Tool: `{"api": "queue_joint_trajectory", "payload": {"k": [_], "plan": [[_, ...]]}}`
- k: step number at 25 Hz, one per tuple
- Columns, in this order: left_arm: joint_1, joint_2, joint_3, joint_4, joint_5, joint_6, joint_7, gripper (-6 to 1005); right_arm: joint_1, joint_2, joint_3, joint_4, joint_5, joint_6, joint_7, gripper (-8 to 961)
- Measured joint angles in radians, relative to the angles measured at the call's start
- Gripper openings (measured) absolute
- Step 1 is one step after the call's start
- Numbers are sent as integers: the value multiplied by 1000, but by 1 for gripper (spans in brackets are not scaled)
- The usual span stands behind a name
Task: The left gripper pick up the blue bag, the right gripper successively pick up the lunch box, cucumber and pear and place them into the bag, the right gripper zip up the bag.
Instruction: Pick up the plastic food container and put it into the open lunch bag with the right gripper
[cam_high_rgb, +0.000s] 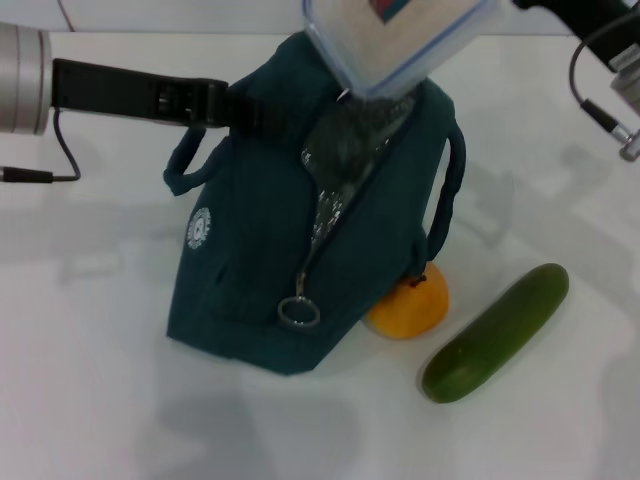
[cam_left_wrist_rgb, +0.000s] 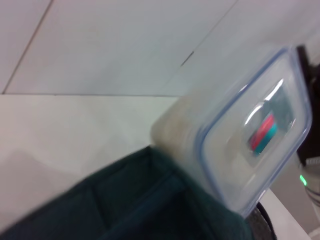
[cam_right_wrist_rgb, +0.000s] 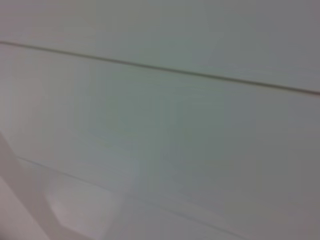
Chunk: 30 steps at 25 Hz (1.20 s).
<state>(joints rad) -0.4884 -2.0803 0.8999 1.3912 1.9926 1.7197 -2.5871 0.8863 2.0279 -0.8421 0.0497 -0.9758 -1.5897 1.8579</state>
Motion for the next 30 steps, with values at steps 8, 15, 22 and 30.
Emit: {"api": "queue_joint_trajectory", "payload": {"k": [8, 15, 22, 30], "plan": [[-1, 0, -3, -27, 4, -43, 7, 51, 1, 0, 0, -2, -80, 59, -16, 131], [-11, 0, -1, -63, 6, -68, 35, 51, 5, 0, 0, 0, -105, 74, -23, 134], [-9, -1, -5, -69, 6, -81, 63, 51, 20, 0, 0, -5, -138, 118, -23, 138], [-12, -1, -1, -77, 2, -81, 76, 51, 46, 0, 0, -1, -160, 181, -23, 141]]}}
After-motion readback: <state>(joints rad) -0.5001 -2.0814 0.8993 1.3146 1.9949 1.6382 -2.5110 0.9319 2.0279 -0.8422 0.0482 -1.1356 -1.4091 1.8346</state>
